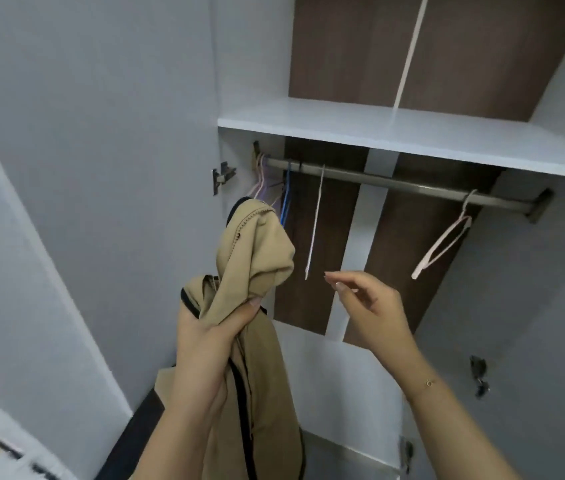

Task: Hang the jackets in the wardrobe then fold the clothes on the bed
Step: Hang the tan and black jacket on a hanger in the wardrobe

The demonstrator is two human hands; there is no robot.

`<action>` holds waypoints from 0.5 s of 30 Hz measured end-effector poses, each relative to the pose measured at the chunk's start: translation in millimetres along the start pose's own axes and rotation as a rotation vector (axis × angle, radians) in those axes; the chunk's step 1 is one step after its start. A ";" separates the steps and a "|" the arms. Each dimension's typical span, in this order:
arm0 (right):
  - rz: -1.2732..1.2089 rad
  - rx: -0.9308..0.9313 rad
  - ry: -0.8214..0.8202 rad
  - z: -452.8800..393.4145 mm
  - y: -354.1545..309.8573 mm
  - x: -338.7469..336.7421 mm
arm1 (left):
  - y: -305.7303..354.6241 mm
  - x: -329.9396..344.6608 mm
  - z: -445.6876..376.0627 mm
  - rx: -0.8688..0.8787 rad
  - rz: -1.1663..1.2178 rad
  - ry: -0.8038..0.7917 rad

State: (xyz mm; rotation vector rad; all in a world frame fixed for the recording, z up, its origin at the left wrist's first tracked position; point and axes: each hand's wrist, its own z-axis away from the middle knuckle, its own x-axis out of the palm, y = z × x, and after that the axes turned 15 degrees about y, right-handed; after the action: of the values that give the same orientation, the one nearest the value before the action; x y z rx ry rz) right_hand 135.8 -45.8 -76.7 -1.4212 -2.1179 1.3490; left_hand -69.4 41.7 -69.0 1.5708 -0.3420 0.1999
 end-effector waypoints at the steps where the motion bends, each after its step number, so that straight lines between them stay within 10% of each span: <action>1: 0.031 0.016 0.049 -7.0 11.2 -15.2 | -5.4 18.4 -3.9 -0.013 0.006 -0.029; 8: 0.204 0.186 0.380 -89.0 112.6 -103.4 | -46.3 129.3 -25.0 -0.045 0.050 -0.114; 15: 0.125 0.673 0.380 -196.1 225.6 -124.0 | -81.6 217.4 -44.2 -0.120 0.002 -0.144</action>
State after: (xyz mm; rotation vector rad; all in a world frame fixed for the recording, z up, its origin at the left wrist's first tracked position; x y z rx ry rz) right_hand 455.6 -19.8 -118.8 -1.3752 -1.1912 1.4898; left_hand 165.7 66.1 -71.2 1.4692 -0.4597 0.0668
